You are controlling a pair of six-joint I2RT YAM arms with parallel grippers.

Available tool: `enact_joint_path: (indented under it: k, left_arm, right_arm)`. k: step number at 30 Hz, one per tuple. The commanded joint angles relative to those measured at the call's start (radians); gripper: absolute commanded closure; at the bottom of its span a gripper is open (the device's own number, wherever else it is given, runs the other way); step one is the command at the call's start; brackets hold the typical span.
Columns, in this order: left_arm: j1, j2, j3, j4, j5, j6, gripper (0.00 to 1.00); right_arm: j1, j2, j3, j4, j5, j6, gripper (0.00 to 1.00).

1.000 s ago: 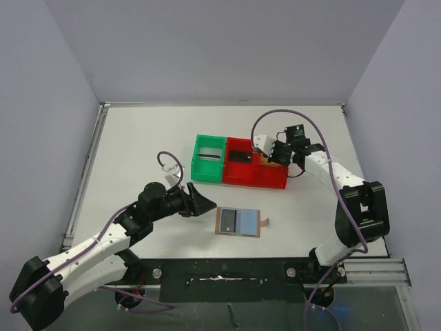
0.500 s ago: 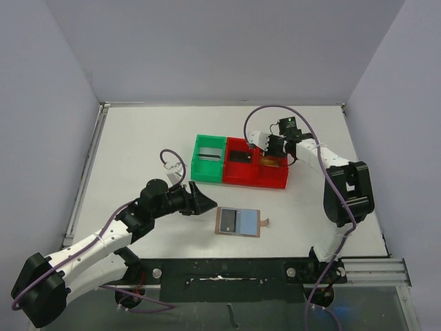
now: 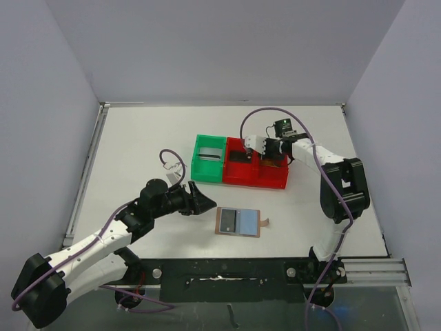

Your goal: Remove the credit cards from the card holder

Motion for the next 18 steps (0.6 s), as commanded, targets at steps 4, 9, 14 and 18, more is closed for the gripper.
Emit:
enact_joint_path:
  k: [4, 9, 14, 18]
  left_arm:
    - [0.007, -0.013, 0.042, 0.024, 0.020, 0.020, 0.36]
    - [0.008, -0.013, 0.042, 0.023, 0.024, 0.019, 0.36]
    - [0.008, -0.009, 0.040, 0.021, 0.030, 0.019, 0.36]
    - [0.009, 0.001, 0.039, 0.022, 0.042, 0.013, 0.36]
  right_arm:
    - [0.008, -0.012, 0.002, -0.011, 0.003, -0.006, 0.77]
    - [0.008, -0.007, 0.001, -0.022, -0.001, 0.004, 0.76]
    - [0.008, 0.013, -0.004, -0.023, 0.017, 0.020, 0.74]
    - [0.007, 0.023, -0.008, -0.007, 0.028, 0.042, 0.74]
